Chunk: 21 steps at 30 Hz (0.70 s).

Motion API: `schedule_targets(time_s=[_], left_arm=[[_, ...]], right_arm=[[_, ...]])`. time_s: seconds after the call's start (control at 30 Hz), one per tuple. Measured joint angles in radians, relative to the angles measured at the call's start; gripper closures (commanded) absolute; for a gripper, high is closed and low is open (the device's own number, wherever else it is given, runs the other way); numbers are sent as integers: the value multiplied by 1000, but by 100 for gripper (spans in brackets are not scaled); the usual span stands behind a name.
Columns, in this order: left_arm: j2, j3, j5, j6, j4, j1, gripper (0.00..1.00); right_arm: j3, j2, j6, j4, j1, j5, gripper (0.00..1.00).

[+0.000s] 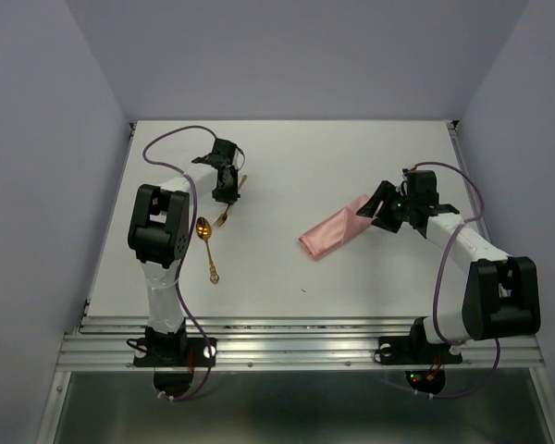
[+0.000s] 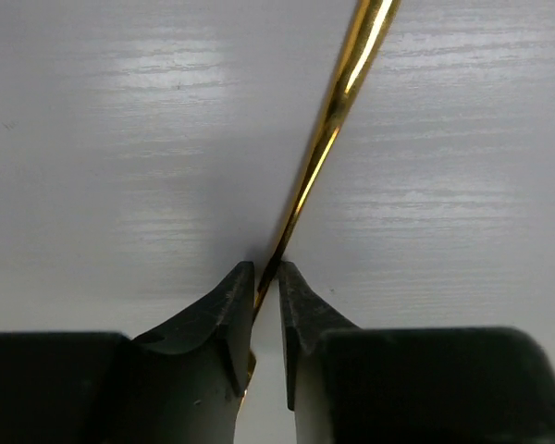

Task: Fold the napkin into a case and place the utensils inside
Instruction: Pick up the fork from the center of the board.

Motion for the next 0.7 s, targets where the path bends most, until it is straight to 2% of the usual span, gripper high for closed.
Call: schedule_targets(time_s=[0.03, 0.07, 0.13, 0.43, 0.7], left_arm=[[0, 0, 1, 3, 1, 0, 80], [1, 0, 1, 3, 2, 2, 90], [2, 0, 4, 4, 5, 2, 100], [-5, 4, 97, 8, -13, -29, 100], [-101, 6, 125, 27, -95, -169, 100]], right_arm=[[0, 0, 0, 0, 0, 0, 34], [0, 0, 0, 0, 0, 0, 34], [0, 0, 0, 0, 0, 0, 34], [1, 7, -1, -2, 0, 10, 32], [35, 26, 0, -10, -3, 81, 29]])
